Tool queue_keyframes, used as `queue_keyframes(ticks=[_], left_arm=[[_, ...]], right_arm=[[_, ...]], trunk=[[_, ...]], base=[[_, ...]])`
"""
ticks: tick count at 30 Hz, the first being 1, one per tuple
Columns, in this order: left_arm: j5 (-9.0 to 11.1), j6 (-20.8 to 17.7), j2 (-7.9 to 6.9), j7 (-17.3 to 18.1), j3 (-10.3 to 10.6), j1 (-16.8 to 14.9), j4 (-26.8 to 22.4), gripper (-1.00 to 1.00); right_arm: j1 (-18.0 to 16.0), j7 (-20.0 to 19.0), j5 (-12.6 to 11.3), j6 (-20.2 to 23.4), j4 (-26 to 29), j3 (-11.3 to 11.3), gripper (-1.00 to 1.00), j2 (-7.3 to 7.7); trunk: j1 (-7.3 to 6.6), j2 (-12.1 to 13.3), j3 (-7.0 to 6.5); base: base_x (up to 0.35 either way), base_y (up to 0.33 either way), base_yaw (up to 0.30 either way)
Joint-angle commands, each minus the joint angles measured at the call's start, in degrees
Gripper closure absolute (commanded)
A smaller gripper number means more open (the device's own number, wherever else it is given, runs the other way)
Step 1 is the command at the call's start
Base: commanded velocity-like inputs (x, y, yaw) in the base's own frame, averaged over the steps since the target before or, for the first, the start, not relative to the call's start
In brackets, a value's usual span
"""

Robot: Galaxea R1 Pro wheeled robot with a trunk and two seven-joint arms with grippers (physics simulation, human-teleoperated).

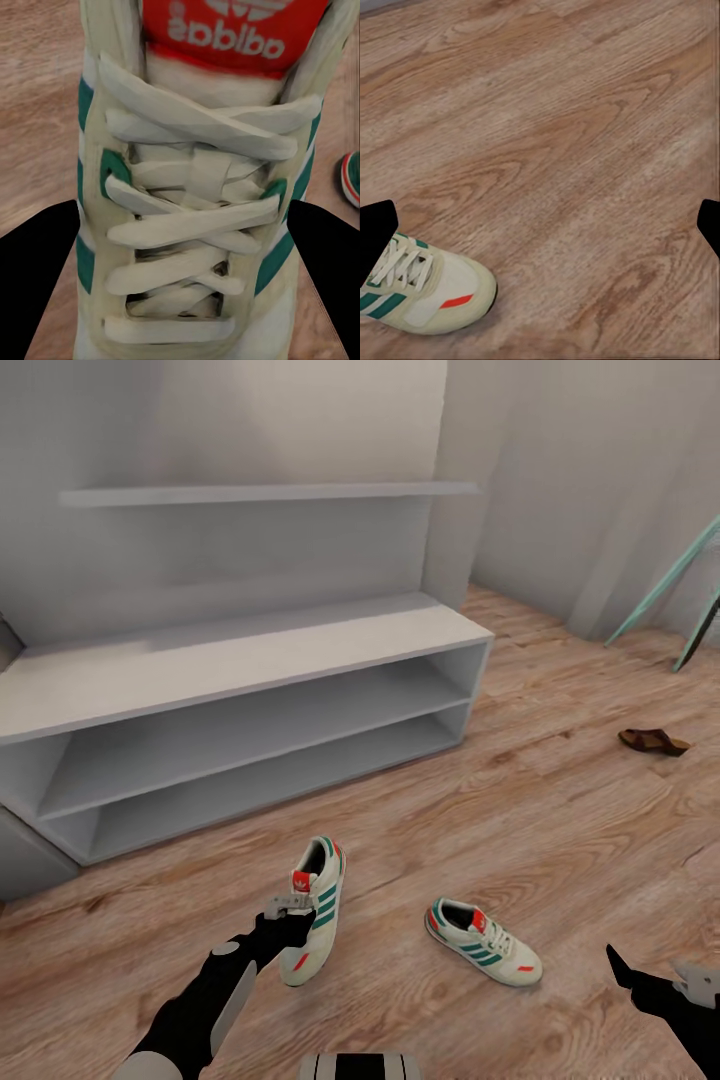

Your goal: Pick up the two gym shoes and the two sandals from the corridor floor and place them onto the hallstand (shoe rack) in the corridor, making sure they are on the rack and not on the floor. Arrange them so the two gym shoes are next to each other and the two sandals are next to each other.

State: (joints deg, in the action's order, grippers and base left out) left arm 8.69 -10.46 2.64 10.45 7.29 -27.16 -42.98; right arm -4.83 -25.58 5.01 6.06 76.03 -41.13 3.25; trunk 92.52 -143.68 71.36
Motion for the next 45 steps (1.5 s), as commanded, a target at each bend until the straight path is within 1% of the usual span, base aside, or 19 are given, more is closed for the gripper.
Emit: queue_keyframes(ticks=[1,23,32,45], left_arm=[[0.0,0.0,0.0,0.0,0.0,0.0,0.0,1.0],[0.0,0.0,-0.09,0.0,0.0,0.0,0.0,1.0],[0.1,0.0,-0.09,0.0,-0.1,0.0,0.0,1.0],[0.1,0.0,-0.09,0.0,-0.1,0.0,0.0,1.0]], right_arm=[[0.0,0.0,0.0,0.0,0.0,0.0,-1.0,0.02],[-0.1,0.0,0.0,-0.4,-0.2,0.0,-1.0,0.01],[-0.1,0.1,0.0,-0.8,-0.2,0.1,-1.0,0.0],[-0.1,0.1,0.0,-0.9,-0.2,0.5,-1.0,0.0]], trunk=[[0.0,0.0,-0.03],[0.0,0.0,-0.88],[0.0,0.0,-0.97],[0.0,0.0,-0.98]], base=[[0.0,0.0,-0.238],[0.0,0.0,-0.26],[0.0,0.027,-0.059],[0.0,0.238,-0.005]])
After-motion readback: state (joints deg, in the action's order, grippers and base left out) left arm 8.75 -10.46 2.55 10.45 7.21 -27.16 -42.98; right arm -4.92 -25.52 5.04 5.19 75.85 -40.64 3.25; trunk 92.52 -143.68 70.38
